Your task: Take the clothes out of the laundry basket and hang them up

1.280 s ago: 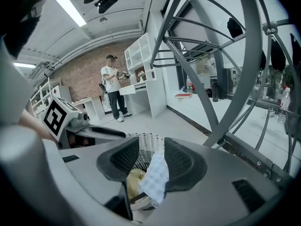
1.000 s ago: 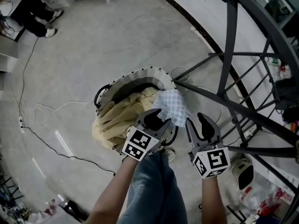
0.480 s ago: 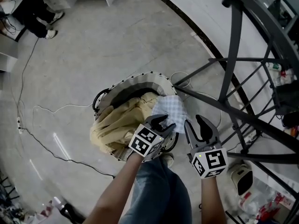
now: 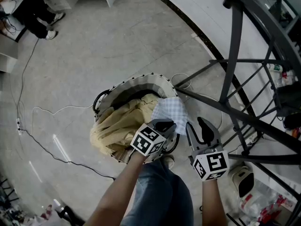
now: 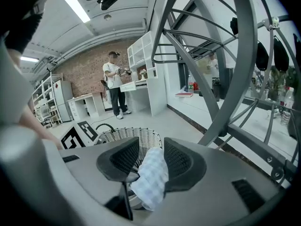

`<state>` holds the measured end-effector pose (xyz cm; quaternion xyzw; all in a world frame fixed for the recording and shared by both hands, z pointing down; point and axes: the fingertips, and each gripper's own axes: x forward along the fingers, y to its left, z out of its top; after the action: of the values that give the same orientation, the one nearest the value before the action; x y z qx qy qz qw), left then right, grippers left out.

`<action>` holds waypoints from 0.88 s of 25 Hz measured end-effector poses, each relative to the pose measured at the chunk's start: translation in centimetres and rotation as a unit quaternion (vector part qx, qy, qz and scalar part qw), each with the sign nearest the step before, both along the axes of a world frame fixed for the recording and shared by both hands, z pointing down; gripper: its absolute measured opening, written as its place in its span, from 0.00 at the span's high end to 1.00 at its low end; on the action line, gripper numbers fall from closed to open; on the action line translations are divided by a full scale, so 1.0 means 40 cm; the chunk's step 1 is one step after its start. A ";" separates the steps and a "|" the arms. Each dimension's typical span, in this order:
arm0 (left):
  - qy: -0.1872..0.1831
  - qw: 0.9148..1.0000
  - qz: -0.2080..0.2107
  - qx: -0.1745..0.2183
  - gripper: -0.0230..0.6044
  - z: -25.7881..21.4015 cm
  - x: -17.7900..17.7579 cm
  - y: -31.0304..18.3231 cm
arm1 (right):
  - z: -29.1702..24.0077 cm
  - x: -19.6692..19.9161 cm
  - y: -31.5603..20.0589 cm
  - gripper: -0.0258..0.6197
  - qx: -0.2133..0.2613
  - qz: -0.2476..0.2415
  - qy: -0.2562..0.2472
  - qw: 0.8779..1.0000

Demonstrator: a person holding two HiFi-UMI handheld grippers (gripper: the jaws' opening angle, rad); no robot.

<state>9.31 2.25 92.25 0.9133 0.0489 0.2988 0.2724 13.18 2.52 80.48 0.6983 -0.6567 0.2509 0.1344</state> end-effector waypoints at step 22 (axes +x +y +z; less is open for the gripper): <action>0.028 0.999 -0.008 0.022 0.93 -0.209 -0.030 -0.025 | -0.106 0.013 0.031 0.70 0.002 0.029 -0.017 0.999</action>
<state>8.12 1.24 83.89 0.9274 0.0428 0.2722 0.2528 13.71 3.75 76.24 0.7131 -0.6388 0.2650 0.1147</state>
